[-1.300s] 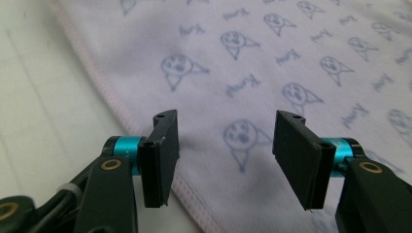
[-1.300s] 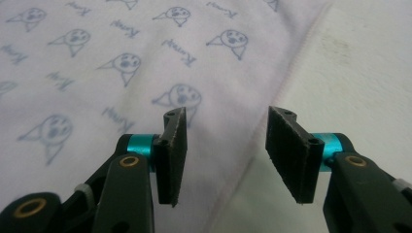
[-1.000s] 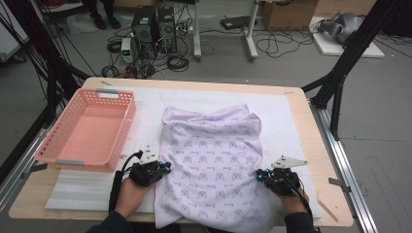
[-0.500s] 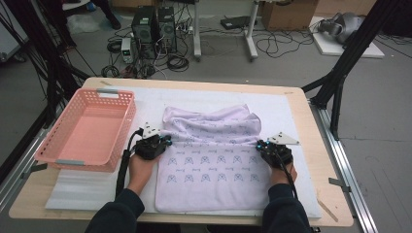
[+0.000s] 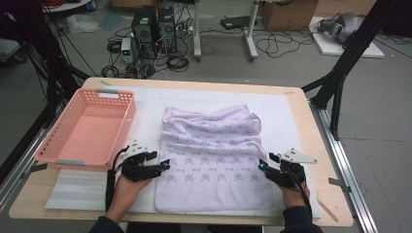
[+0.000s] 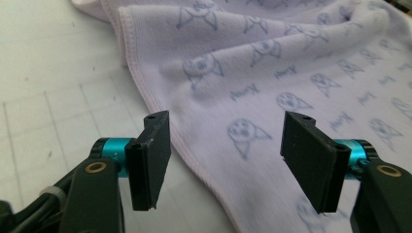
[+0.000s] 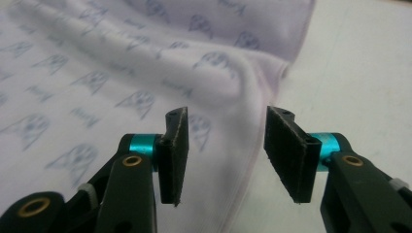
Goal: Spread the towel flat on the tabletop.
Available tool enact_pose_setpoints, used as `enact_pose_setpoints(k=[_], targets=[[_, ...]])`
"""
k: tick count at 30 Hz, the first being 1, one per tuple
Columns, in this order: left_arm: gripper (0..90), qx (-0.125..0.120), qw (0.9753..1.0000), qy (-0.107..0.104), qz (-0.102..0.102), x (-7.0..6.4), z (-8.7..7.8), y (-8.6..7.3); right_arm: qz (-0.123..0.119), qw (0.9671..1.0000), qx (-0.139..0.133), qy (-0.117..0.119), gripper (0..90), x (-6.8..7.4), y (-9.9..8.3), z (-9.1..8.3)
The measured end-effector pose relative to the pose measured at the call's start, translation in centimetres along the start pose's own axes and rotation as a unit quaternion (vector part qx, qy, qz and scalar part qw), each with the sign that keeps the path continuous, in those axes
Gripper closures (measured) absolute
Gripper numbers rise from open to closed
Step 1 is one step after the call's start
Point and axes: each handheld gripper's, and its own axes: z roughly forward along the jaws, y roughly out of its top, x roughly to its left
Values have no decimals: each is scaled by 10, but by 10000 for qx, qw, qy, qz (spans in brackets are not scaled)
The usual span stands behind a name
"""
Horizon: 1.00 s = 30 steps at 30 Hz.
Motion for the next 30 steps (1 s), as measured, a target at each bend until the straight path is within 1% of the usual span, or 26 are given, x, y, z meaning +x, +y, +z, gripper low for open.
enact_pose_setpoints(k=[3,7,9,10,12,15,17,18,19,20,21,22,23,25,26,27,28,30], targets=[[348,19,10000,-47,-42,-6,-12,-10,-60,9998,173,71,522,6,-8,-11],[379,84,9999,-5,-116,-15,-25,-25,-149,9990,398,125,525,12,-23,-23],[408,153,9998,-7,-91,-22,-31,-32,-91,9989,426,148,523,13,-30,-30],[424,167,9998,9,-84,-26,-34,-36,-101,9989,428,142,523,14,-33,-33],[455,236,9997,26,-6,-32,-37,-42,-129,9987,468,158,523,16,-38,-40],[470,168,9997,145,132,-41,-38,-47,-104,9988,437,176,523,15,-44,-48],[503,176,9993,187,283,-46,-38,-49,-54,9988,440,191,523,14,-47,-51],[508,172,9990,201,357,-49,-37,-50,-78,9987,466,187,523,14,-48,-51],[535,184,9986,221,449,-50,-37,-50,-69,9986,489,190,523,13,-49,-51],[587,185,9982,252,520,-52,-37,-51,-66,9984,522,199,523,14,-50,-51],[644,177,9975,298,614,-52,-37,-51,-74,9983,539,205,523,14,-50,-51],[736,206,9975,153,656,-50,-38,-51,-88,9983,541,210,522,14,-51,-51],[871,222,9977,72,634,-49,-38,-51,-59,9982,549,215,522,15,-51,-51],[874,289,9978,14,596,-47,-41,-51,-34,9983,533,232,522,17,-52,-53],[875,329,9980,-4,532,-45,-43,-50,-25,9983,519,256,524,19,-52,-54],[875,329,9984,6,464,-44,-46,-51,-48,9981,554,268,529,20,-52,-55],[876,331,9984,27,450,-41,-49,-52,-96,9979,584,280,534,22,-51,-56],[877,297,9988,54,378,-38,-53,-53,-121,9973,668,289,587,24,-51,-56]])
